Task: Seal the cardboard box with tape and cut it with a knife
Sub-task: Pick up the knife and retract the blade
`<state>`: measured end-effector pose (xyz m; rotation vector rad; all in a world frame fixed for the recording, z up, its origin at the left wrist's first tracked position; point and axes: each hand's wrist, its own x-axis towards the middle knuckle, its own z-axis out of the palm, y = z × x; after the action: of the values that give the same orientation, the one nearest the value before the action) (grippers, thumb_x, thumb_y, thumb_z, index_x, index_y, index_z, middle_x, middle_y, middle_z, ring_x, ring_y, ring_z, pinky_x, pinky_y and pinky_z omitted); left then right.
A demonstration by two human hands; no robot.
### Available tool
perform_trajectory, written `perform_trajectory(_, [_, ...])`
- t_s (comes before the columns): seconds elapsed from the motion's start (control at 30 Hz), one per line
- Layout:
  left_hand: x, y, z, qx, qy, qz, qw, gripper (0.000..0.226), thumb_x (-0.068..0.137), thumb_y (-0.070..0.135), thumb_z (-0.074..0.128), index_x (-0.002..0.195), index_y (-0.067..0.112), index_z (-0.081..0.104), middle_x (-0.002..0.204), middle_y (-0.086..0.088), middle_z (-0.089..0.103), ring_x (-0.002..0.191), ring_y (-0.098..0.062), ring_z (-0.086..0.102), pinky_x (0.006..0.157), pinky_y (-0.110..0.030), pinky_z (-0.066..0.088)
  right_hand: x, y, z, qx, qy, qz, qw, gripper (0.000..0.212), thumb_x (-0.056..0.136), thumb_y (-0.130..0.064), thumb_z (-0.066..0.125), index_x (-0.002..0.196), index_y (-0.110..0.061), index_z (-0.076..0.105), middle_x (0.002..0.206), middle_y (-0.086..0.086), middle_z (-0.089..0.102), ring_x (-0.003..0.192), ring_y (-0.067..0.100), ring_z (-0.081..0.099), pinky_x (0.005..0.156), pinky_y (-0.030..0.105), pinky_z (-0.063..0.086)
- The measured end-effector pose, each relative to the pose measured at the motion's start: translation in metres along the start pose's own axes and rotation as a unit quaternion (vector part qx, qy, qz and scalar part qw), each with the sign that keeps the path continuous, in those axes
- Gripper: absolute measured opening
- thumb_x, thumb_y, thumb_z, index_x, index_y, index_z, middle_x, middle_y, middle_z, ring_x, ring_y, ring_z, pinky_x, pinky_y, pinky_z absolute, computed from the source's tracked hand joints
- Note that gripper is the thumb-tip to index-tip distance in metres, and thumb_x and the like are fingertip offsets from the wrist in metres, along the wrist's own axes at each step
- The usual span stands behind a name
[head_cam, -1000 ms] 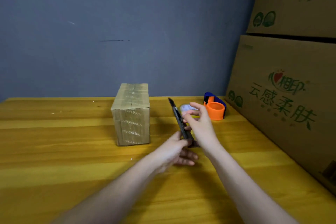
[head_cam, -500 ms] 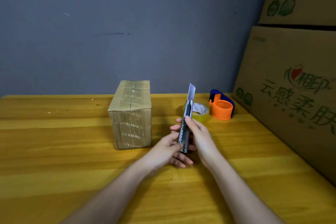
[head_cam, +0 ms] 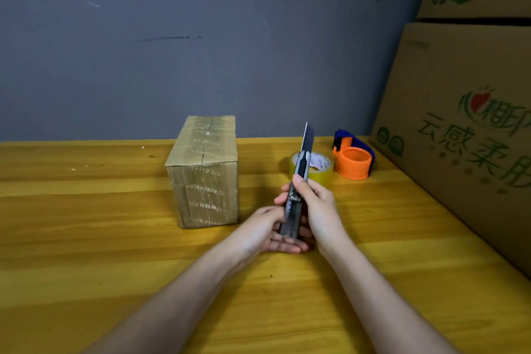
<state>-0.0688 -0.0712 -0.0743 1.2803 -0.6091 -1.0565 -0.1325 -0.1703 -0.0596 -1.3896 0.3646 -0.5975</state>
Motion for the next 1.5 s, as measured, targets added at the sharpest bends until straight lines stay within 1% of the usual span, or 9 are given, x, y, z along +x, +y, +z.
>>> perform_trajectory(0.07, [0.0,0.0,0.0,-0.005,0.0,-0.007,1.0,0.032,0.096,0.015,0.03,0.094,0.003,0.06,0.076,-0.013,0.073,0.063,-0.024,0.071,0.061,-0.026,0.06,0.0,0.003,-0.002,-0.007,-0.007,0.006,1.0,0.024,0.094,-0.026,0.051,0.089,-0.006,0.064,0.077,0.009,0.071,0.062,0.015,0.067,0.055,0.027,0.056])
perform_trajectory(0.17, [0.002,0.0,-0.001,-0.029,0.01,-0.012,0.999,0.034,0.096,0.016,0.028,0.101,0.002,0.058,0.074,-0.013,0.072,0.06,-0.024,0.07,0.058,-0.026,0.06,-0.001,0.009,-0.004,-0.027,-0.053,0.023,0.998,0.019,0.095,-0.023,0.051,0.106,-0.013,0.063,0.093,0.007,0.074,0.079,0.015,0.07,0.061,0.024,0.057])
perform_trajectory(0.33, [0.0,0.001,-0.005,-0.074,0.02,-0.003,0.997,0.032,0.091,-0.001,0.033,0.113,-0.001,0.056,0.084,-0.021,0.067,0.062,-0.025,0.07,0.062,-0.028,0.06,-0.001,0.013,-0.004,-0.029,-0.146,0.012,0.989,0.031,0.095,-0.008,0.048,0.125,-0.017,0.051,0.106,0.01,0.072,0.095,0.013,0.069,0.075,0.02,0.054])
perform_trajectory(0.5, [-0.004,0.0,-0.009,-0.021,-0.023,0.005,0.999,0.031,0.09,-0.011,0.044,0.11,0.006,0.061,0.093,-0.017,0.07,0.074,-0.022,0.073,0.076,-0.028,0.06,0.0,0.011,-0.01,-0.003,-0.192,0.048,0.98,0.041,0.093,-0.006,0.05,0.131,-0.023,0.045,0.11,0.005,0.071,0.093,0.015,0.07,0.07,0.023,0.055])
perform_trajectory(0.73, [-0.007,-0.001,-0.01,-0.013,-0.061,0.008,0.998,0.03,0.093,-0.006,0.044,0.109,0.012,0.061,0.09,-0.006,0.075,0.079,-0.02,0.074,0.076,-0.025,0.059,0.001,0.012,-0.015,0.02,-0.219,0.069,0.973,0.05,0.091,0.001,0.05,0.134,-0.023,0.04,0.11,0.003,0.072,0.091,0.017,0.071,0.071,0.025,0.057])
perform_trajectory(1.2, [-0.006,-0.003,-0.014,-0.006,-0.087,0.015,0.996,0.033,0.092,-0.009,0.043,0.11,0.013,0.06,0.093,-0.007,0.075,0.083,-0.02,0.073,0.074,-0.021,0.058,0.006,0.016,-0.021,0.031,-0.232,0.074,0.969,0.057,0.088,0.006,0.053,0.134,-0.024,0.038,0.111,0.003,0.07,0.093,0.017,0.07,0.078,0.026,0.058])
perform_trajectory(1.33, [-0.005,-0.005,-0.015,-0.025,-0.069,0.031,0.997,0.033,0.092,-0.011,0.042,0.113,0.01,0.056,0.089,-0.007,0.075,0.081,-0.019,0.074,0.072,-0.022,0.059,0.005,0.021,-0.018,0.002,-0.19,0.046,0.981,0.049,0.086,0.003,0.057,0.129,-0.02,0.048,0.109,0.003,0.07,0.088,0.017,0.069,0.075,0.025,0.057])
perform_trajectory(1.43, [-0.001,-0.007,-0.014,-0.047,-0.031,0.045,0.997,0.032,0.091,-0.012,0.043,0.115,0.009,0.047,0.081,-0.01,0.075,0.075,-0.021,0.074,0.07,-0.026,0.06,0.008,0.026,-0.017,-0.037,-0.135,0.009,0.99,0.036,0.086,-0.005,0.062,0.12,-0.016,0.057,0.113,0.006,0.067,0.102,0.019,0.064,0.088,0.03,0.054])
perform_trajectory(1.5, [0.002,-0.01,-0.012,-0.009,0.019,0.065,0.998,0.034,0.091,-0.011,0.046,0.116,0.011,0.039,0.077,-0.008,0.072,0.068,-0.017,0.073,0.065,-0.027,0.06,0.009,0.028,-0.016,-0.055,-0.108,0.001,0.993,0.024,0.086,-0.015,0.064,0.11,-0.018,0.063,0.11,0.006,0.068,0.1,0.02,0.063,0.088,0.032,0.051])
